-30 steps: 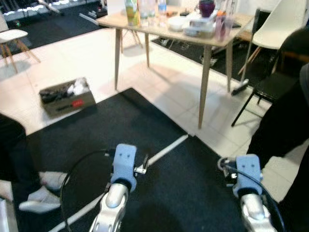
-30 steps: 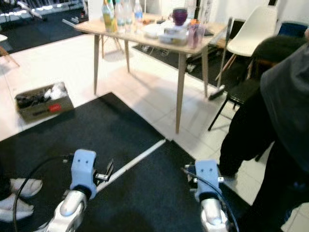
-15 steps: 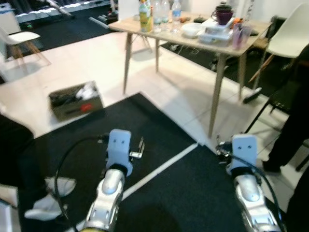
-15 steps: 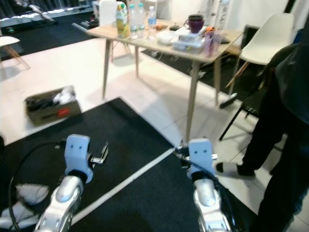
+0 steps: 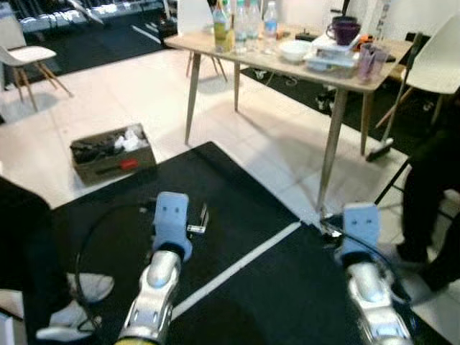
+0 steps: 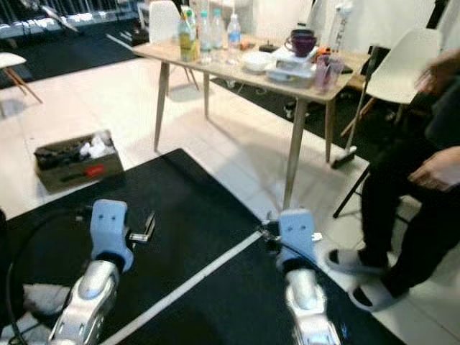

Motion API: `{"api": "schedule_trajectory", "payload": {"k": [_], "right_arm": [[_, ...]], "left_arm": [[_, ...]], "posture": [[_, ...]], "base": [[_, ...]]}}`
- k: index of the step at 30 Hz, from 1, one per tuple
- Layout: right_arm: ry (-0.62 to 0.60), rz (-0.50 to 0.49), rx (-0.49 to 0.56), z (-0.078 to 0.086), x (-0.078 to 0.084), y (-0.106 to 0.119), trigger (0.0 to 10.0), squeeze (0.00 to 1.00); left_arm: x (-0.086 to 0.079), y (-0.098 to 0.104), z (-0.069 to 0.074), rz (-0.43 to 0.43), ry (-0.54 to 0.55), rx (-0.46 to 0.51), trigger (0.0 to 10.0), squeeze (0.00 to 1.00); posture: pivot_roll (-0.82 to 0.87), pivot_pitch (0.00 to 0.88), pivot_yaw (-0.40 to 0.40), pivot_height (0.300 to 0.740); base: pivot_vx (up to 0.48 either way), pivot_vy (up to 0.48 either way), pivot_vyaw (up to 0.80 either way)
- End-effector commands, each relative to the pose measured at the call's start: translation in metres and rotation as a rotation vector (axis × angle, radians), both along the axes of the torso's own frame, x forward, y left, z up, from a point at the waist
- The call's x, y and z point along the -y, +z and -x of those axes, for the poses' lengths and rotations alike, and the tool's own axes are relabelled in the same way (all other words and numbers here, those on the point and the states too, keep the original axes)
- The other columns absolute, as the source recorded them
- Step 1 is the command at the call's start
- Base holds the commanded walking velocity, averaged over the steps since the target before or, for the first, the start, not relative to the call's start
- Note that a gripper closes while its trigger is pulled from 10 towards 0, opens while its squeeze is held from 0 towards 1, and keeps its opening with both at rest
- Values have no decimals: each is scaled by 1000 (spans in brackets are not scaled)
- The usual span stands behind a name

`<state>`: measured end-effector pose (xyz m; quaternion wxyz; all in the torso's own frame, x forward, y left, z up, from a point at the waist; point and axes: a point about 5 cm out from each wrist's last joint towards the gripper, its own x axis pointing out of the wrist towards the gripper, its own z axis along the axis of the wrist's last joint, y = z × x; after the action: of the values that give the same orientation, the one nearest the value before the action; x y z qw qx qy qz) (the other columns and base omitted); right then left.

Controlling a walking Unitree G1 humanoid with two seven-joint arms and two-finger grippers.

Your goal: Restocking fridge

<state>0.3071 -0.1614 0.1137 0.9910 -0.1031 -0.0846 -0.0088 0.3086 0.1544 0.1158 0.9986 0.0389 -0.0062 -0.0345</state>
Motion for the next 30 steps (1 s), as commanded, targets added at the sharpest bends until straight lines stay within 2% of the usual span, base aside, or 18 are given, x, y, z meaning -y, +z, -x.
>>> {"api": "schedule_trajectory", "payload": {"k": [1,11,30], "right_arm": [[-11,8,-16,2,5,-2,10000,0],[-9,12,-27,4,5,-5,10000,0],[-6,20,-52,6,5,-10,10000,0]], "left_arm": [[-2,-4,2,6,10,-21,10000,0],[-2,-6,2,20,21,-29,10000,0],[-4,-8,3,30,36,-44,10000,0]], "posture": [[-137,121,51,707],[-141,127,51,707],[-141,130,48,707]], "base": [[292,0,0],[323,0,0],[472,0,0]]}}
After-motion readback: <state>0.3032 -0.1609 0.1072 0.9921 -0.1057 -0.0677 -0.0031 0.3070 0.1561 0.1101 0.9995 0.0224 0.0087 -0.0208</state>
